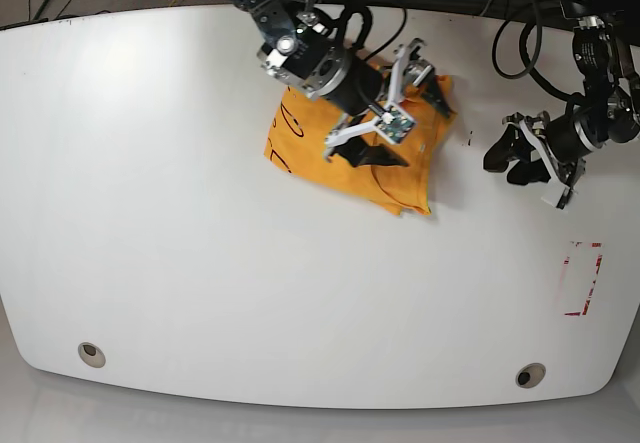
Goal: Layout the t-shirt on the table in an organized manner, then fold the t-shirt properly
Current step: 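Move both grippers to the folded shirt's edges and grasp them, then hold the shirt with both grippers and straighten the folded bundle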
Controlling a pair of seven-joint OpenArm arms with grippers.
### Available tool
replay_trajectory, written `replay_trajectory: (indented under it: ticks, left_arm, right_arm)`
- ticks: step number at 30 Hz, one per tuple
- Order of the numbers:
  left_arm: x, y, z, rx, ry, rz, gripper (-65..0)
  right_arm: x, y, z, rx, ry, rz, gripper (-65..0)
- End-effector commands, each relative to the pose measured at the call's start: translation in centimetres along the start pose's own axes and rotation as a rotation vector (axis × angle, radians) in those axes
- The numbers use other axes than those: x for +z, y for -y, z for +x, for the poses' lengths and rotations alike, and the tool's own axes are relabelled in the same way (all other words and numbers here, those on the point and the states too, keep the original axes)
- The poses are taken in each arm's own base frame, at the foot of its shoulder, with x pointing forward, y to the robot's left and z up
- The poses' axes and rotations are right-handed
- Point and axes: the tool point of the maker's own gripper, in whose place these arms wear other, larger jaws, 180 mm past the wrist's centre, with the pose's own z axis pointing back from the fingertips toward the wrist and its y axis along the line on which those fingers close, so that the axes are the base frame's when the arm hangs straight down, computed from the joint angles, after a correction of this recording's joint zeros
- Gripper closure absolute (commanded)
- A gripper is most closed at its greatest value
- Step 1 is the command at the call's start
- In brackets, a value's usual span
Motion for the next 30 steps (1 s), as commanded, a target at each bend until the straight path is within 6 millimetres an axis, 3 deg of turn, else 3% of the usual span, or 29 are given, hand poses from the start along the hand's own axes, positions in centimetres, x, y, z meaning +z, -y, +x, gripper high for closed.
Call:
replay_trajectory:
  ticks: [1, 2, 4, 12, 15, 21, 25, 30]
  left_arm:
    - [0.3, 2.1, 2.9, -0.110, 0.050, -0.037, -30.6]
    - [-0.4, 3.9, 3.1, -0.172, 0.029, -0.071, -30.6]
    - [-1.1, 5.4, 2.9, -0.238, -0.004, -0.091, -30.6]
    - [-4.3, 8.6, 0.8, -0.394, -0.105, -0.071, -30.6]
    - [-5.2, 9.6, -0.3, -0.426, -0.132, -0.064, -28.2]
    - [-6.2, 11.1, -2.8, -0.476, -0.177, -0.064, -16.8]
    - [-6.8, 12.2, -3.7, -0.498, -0.185, -0.063, -16.4]
    - [-7.7, 12.1, -5.2, -0.489, -0.228, -0.050, -16.4]
  right_arm:
    - [0.8, 1.5, 0.7, -0.012, 0.037, -0.042, -48.7]
    - [1.2, 2.8, -0.1, -0.015, 0.021, -0.067, -48.2]
    - [1.9, 4.5, -0.7, -0.028, 0.009, -0.104, -45.3]
    - [4.7, 10.6, -2.4, -0.075, -0.006, -0.202, -19.8]
    - [4.9, 11.5, -3.5, -0.090, -0.033, -0.198, -11.7]
    - [4.0, 13.1, -5.4, -0.121, -0.082, -0.196, -11.1]
    - [3.5, 13.6, -7.0, -0.127, -0.121, -0.185, -10.9]
    - [2.5, 13.5, -9.0, -0.130, -0.139, -0.134, -10.6]
